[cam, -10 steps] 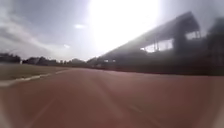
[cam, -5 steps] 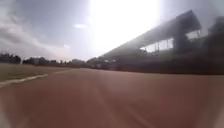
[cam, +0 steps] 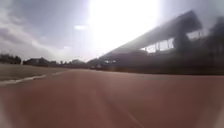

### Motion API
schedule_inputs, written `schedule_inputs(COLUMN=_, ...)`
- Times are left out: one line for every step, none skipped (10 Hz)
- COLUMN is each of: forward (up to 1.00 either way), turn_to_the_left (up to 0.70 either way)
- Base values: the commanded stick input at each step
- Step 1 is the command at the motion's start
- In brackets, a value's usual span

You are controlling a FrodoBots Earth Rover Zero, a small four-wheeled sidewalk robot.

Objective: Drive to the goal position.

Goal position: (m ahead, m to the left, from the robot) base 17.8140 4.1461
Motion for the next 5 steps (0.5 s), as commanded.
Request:
schedule_inputs(forward=0.70, turn_to_the_left=0.00)
schedule_inputs(forward=0.70, turn_to_the_left=0.00)
schedule_inputs(forward=0.70, turn_to_the_left=0.00)
schedule_inputs(forward=0.70, turn_to_the_left=0.00)
schedule_inputs(forward=0.70, turn_to_the_left=0.00)
